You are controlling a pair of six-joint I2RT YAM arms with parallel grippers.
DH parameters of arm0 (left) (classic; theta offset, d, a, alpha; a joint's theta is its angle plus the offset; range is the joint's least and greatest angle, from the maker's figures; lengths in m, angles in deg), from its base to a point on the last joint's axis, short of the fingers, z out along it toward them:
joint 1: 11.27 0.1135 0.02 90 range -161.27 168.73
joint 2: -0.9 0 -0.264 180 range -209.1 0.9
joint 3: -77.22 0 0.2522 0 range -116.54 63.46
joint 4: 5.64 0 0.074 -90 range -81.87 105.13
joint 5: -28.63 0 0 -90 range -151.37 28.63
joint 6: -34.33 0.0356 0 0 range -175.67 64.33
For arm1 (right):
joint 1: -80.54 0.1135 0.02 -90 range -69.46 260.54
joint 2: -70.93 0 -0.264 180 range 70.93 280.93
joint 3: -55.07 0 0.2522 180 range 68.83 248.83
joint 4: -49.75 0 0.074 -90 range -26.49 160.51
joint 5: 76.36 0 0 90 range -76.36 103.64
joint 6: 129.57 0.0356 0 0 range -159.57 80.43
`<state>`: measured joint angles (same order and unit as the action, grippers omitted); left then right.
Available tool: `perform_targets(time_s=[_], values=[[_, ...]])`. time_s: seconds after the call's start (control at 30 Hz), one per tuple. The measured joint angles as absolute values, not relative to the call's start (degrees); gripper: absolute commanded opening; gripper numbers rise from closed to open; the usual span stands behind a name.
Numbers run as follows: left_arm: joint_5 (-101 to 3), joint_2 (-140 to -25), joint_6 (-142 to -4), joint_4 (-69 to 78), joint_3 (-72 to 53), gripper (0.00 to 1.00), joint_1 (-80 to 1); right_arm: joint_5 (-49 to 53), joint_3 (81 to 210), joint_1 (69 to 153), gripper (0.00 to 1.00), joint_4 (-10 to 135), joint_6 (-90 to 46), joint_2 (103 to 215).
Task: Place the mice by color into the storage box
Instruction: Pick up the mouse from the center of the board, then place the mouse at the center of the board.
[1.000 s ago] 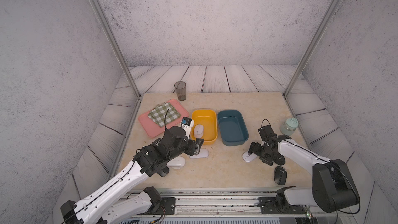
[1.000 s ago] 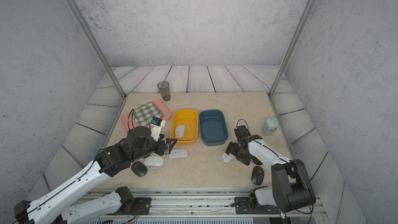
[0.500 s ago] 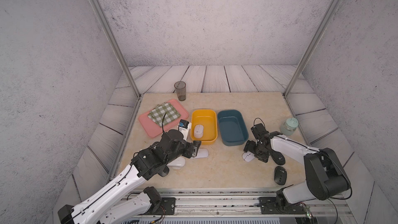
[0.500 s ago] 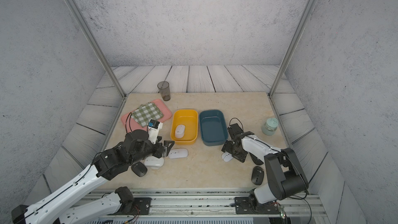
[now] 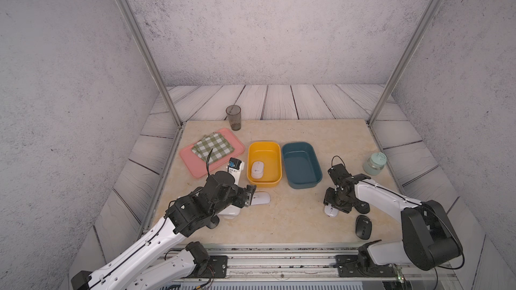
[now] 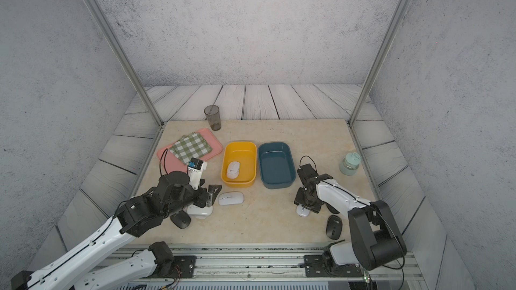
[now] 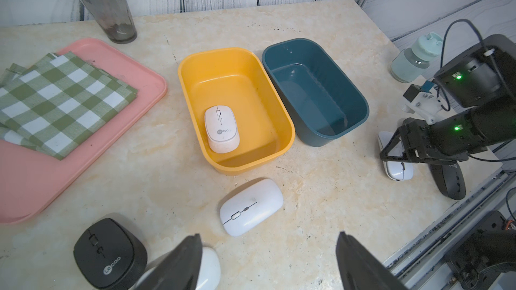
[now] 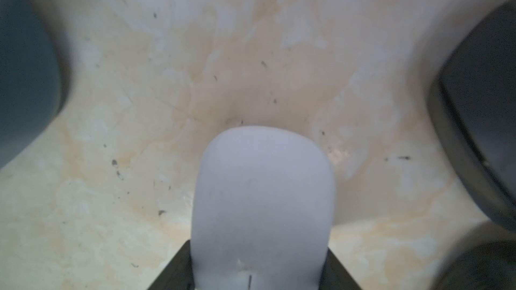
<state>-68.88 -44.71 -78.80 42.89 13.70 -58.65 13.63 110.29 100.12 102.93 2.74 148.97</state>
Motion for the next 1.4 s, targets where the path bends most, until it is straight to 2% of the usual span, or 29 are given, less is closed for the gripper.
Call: perform_targets(time_s=[0.23,0.47,0.67,0.8,1.3,1.4], values=[[-69.9,-42.9,-78.1,45.2,13.7,0.85,-58.5,13.8,112.8,105.2,0.50,109.2,-4.2,140.7],[-68.9,-39.4,-77.0,48.2,13.5,0.87,-54.3,12.0,121.9,117.0,0.51,114.7,-12.7,140.1],[-67.2,-37.6,-76.0,50.6,10.9,0.87,-50.1,11.6,133.5,129.1,0.53,118.3,-22.4,151.4],[-66.9,-37.3,-75.3,51.7,9.7,0.87,-49.6,10.6,136.3,134.2,0.53,118.8,-28.0,159.8],[-66.0,-37.6,-74.0,53.1,9.2,0.87,-49.3,11.8,138.3,139.6,0.55,118.6,-43.2,177.8],[-65.8,-38.0,-73.8,53.0,9.2,0.87,-49.3,12.1,138.5,139.7,0.63,118.2,-44.3,178.0]])
